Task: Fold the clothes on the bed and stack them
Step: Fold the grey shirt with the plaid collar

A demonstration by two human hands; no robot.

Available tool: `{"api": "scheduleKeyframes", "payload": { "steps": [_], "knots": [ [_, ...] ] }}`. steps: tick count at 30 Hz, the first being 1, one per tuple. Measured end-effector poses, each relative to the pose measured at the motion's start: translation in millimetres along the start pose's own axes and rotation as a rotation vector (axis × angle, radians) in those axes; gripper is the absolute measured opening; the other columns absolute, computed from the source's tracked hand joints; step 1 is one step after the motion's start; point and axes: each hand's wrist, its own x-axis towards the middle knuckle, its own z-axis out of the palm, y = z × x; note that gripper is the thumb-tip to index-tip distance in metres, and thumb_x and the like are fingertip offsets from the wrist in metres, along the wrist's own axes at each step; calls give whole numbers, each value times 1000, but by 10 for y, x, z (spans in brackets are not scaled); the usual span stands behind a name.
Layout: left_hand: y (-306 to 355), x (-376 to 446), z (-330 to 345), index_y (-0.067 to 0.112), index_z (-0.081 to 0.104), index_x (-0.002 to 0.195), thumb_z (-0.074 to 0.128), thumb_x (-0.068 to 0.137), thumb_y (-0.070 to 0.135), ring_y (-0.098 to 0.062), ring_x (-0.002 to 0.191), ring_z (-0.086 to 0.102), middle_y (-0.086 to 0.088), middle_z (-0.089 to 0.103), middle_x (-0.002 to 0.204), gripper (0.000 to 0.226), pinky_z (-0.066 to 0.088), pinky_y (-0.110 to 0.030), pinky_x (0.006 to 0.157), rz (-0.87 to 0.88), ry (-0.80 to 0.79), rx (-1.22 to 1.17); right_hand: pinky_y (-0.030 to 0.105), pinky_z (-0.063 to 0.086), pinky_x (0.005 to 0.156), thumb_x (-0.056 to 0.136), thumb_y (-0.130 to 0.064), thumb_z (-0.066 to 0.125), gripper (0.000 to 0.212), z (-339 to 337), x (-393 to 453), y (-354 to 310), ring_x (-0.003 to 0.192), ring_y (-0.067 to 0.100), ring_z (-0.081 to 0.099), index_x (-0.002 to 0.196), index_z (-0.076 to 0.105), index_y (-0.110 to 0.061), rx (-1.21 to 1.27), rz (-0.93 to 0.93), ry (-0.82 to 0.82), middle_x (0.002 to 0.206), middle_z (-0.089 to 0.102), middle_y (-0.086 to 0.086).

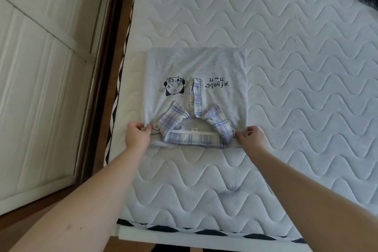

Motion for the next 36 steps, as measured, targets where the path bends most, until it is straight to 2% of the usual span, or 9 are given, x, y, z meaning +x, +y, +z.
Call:
{"api": "scheduleKeyframes", "payload": {
  "steps": [3, 8, 13, 18, 21, 26, 31, 34, 36],
  "knots": [
    [-6, 51, -22, 6, 56, 119, 67, 90, 32, -23, 85, 54, -6, 62, 105, 40, 39, -30, 74, -11, -49, 22, 26, 39, 54, 84, -41, 72, 38, 59, -9, -6, 76, 18, 63, 102, 60, -10, 130, 57, -31, 87, 67, 4],
    [-1, 117, -101, 9, 61, 111, 57, 95, 33, -28, 85, 57, -8, 64, 97, 29, 42, -34, 73, 94, -125, 114, 32, 47, 61, 93, -37, 62, 32, 64, -39, 21, 74, 22, 59, 95, 61, -5, 200, 89, -100, 89, 65, 13],
    [-131, 112, -181, 14, 56, 107, 54, 97, 32, -11, 68, 52, 6, 56, 80, 21, 34, -28, 54, 159, -66, 88, 29, 58, 54, 95, -26, 62, 19, 195, -169, 69, 82, 26, 68, 105, 58, -10, 454, 156, -187, 96, 64, 11],
    [-289, 107, -246, 12, 58, 108, 58, 94, 37, -15, 71, 57, 2, 61, 84, 28, 40, -29, 56, 129, -83, 107, 31, 58, 58, 93, -30, 66, 27, 274, -209, 188, 81, 24, 66, 109, 61, -9, 386, 159, -193, 95, 66, 10],
    [-339, 119, -219, 9, 61, 109, 60, 93, 38, -26, 81, 64, -9, 66, 95, 34, 55, -37, 65, 66, -131, 42, 35, 57, 57, 93, -35, 62, 27, 264, -212, 203, 68, 24, 64, 103, 59, -10, 221, 86, -163, 88, 66, 9],
    [-324, 66, -248, 15, 55, 103, 56, 97, 32, -20, 75, 61, 0, 59, 87, 19, 56, -34, 57, 94, -142, 25, 18, 45, 37, 95, -33, 61, 25, 227, -252, 187, 69, 27, 66, 105, 59, -11, 195, 61, -171, 87, 64, 7],
    [-406, -25, -342, 17, 52, 104, 53, 98, 29, -16, 73, 58, 3, 55, 88, 14, 48, -25, 41, 126, -102, 16, 27, 57, 50, 94, -28, 63, 25, 319, -322, 212, 75, 29, 68, 106, 60, -6, 262, 86, -214, 94, 65, 15],
    [-606, -81, -444, 15, 54, 112, 53, 98, 31, -21, 77, 59, -2, 56, 93, 21, 54, -32, 52, 101, -92, 38, 39, 61, 65, 94, -29, 64, 26, 445, -431, 309, 80, 32, 69, 107, 58, -8, 262, 85, -250, 96, 65, 16],
    [-784, -143, -533, 14, 54, 118, 52, 98, 34, -28, 84, 62, -6, 58, 102, 28, 59, -43, 67, 82, -100, 64, 40, 61, 65, 94, -30, 63, 24, 540, -558, 396, 80, 32, 68, 102, 57, -8, 253, 86, -251, 95, 65, 17]
  ]
}}
